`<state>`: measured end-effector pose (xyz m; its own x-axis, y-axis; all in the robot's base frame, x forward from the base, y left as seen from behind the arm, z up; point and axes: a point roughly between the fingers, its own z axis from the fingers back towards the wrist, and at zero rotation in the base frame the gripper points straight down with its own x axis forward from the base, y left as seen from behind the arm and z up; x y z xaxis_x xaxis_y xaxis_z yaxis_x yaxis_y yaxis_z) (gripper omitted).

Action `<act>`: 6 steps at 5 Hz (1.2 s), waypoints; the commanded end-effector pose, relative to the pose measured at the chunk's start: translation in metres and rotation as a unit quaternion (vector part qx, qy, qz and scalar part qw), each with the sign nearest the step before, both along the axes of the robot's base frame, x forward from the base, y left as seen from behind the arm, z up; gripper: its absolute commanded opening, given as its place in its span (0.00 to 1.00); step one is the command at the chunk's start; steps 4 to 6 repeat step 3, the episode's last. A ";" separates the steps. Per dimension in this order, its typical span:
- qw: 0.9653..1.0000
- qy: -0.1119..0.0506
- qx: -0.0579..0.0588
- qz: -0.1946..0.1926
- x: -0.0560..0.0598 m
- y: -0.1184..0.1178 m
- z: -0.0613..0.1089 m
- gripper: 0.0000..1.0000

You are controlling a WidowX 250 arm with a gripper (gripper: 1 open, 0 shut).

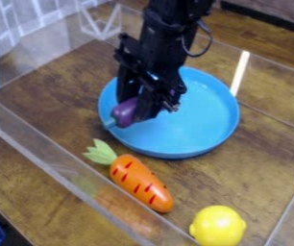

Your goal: Put the purple eggplant on the blue tray

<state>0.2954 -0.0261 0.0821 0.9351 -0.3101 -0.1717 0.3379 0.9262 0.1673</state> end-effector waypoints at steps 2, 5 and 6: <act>1.000 -0.022 0.002 0.001 0.005 0.007 0.007 0.00; 1.000 -0.024 0.004 0.002 0.006 0.011 0.007 0.00; 1.000 -0.024 0.004 0.002 0.006 0.011 0.007 0.00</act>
